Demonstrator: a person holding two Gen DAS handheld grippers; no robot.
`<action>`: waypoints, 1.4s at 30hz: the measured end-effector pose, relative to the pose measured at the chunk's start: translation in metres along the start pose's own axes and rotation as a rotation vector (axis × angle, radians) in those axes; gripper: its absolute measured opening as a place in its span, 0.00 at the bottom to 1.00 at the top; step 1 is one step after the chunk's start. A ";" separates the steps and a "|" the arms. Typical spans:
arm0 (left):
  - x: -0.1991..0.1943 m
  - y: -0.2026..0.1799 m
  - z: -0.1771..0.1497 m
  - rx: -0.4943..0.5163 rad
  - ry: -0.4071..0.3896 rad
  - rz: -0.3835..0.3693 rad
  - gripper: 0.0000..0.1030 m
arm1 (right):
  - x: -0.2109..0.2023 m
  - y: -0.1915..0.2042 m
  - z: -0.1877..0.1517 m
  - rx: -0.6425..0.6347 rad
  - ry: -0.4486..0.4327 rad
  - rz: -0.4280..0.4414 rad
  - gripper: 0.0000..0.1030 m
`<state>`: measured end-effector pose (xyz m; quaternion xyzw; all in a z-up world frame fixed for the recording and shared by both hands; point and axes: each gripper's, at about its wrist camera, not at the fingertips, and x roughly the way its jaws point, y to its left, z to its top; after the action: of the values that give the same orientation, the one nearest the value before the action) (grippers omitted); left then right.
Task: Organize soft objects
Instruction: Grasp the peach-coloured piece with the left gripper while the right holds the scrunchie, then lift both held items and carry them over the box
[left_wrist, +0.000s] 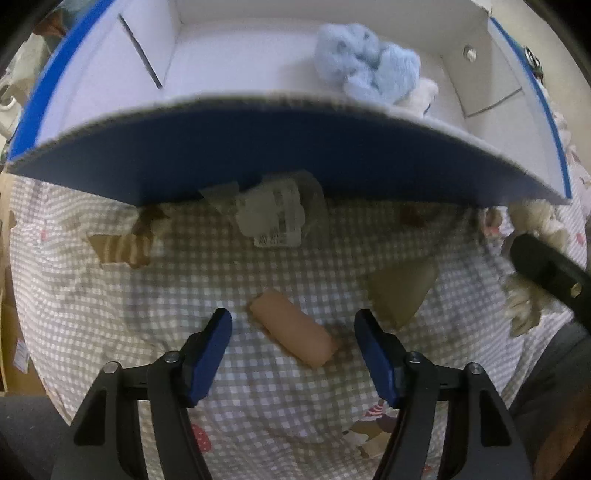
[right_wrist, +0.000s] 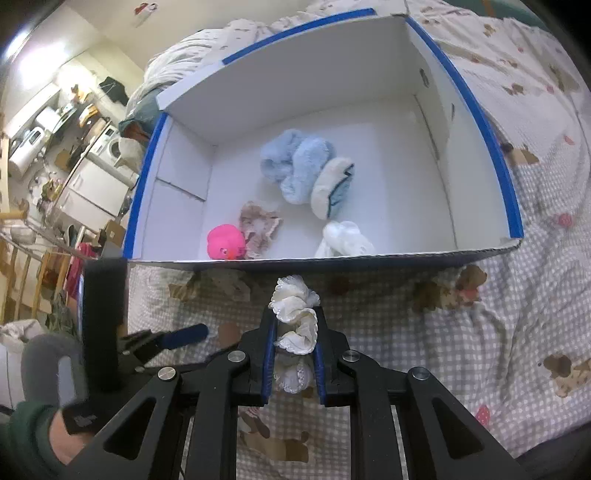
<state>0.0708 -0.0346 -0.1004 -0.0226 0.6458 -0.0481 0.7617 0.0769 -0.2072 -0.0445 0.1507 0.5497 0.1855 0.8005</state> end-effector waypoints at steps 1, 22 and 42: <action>0.002 0.001 0.000 -0.003 0.001 0.001 0.48 | 0.001 0.000 0.000 0.002 0.003 0.000 0.19; -0.039 0.033 -0.016 -0.057 -0.100 -0.072 0.05 | 0.012 0.007 -0.004 -0.023 0.056 -0.023 0.19; -0.051 0.057 -0.021 -0.079 -0.132 0.031 0.05 | 0.026 0.018 -0.007 -0.079 0.088 -0.058 0.19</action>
<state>0.0441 0.0281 -0.0592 -0.0458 0.5958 -0.0091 0.8018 0.0761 -0.1789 -0.0604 0.0946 0.5805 0.1904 0.7860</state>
